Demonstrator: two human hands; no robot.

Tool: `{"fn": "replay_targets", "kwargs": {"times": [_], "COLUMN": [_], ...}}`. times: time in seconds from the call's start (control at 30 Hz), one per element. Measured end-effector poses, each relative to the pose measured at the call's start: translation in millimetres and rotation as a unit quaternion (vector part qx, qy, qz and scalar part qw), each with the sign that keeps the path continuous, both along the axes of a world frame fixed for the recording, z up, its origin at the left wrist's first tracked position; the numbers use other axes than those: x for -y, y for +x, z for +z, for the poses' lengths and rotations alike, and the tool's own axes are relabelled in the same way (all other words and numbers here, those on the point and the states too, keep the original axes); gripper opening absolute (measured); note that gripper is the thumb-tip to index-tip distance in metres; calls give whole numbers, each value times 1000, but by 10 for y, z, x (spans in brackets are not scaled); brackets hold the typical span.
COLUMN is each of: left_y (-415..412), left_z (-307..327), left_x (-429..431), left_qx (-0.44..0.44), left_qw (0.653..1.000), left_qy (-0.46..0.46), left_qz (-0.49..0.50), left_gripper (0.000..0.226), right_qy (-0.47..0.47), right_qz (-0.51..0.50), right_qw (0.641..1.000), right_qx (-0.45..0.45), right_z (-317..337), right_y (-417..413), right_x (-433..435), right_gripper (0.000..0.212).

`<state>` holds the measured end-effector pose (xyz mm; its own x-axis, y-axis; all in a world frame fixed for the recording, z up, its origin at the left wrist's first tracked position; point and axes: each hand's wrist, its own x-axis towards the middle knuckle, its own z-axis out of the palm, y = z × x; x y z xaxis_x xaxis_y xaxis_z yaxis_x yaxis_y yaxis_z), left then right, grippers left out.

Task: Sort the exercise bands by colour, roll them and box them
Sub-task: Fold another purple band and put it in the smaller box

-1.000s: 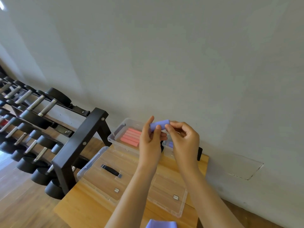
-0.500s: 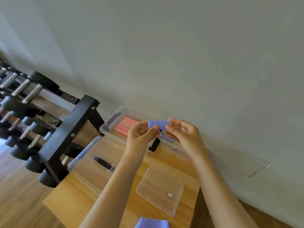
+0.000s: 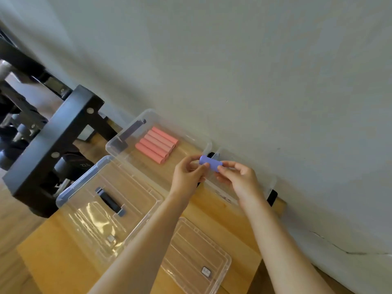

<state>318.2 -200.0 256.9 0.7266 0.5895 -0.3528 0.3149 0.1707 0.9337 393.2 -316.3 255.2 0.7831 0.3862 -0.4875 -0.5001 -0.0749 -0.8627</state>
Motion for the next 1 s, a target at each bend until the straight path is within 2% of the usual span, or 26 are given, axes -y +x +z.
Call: {"fn": "replay_targets", "kwargs": {"times": [0.13, 0.23, 0.33, 0.47, 0.63, 0.8, 1.0], "left_y": [245, 419, 530, 584, 596, 610, 620], "left_z": [-553, -868, -1128, -1425, -1634, -1660, -1686], "left_x": [-116, -174, -228, -428, -418, -369, -374], "left_qx": [-62, -89, -97, -130, -203, -224, -225], "left_qw": [997, 991, 979, 938, 885, 875, 877], "left_qy": [52, 81, 165, 318, 409, 422, 416], "left_qz": [-21, -63, -69, -37, -97, -77, -83], "left_gripper": [14, 24, 32, 38, 46, 50, 51], "right_qy": [-39, -43, -32, -67, -113, -97, -65], "right_qz": [22, 4, -41, -50, -50, -63, -76], "right_qw": [999, 998, 992, 980, 961, 941, 942], "right_qx": [-30, -54, -115, -179, -246, -318, -320], "right_z": [-557, -858, -1130, -1537, -1965, -2160, -2218], "right_y": [253, 379, 526, 670, 745, 791, 863], "right_x": [-71, -59, -58, -87, -145, -120, -183], "right_gripper": [8, 8, 8, 7, 17, 17, 11]}}
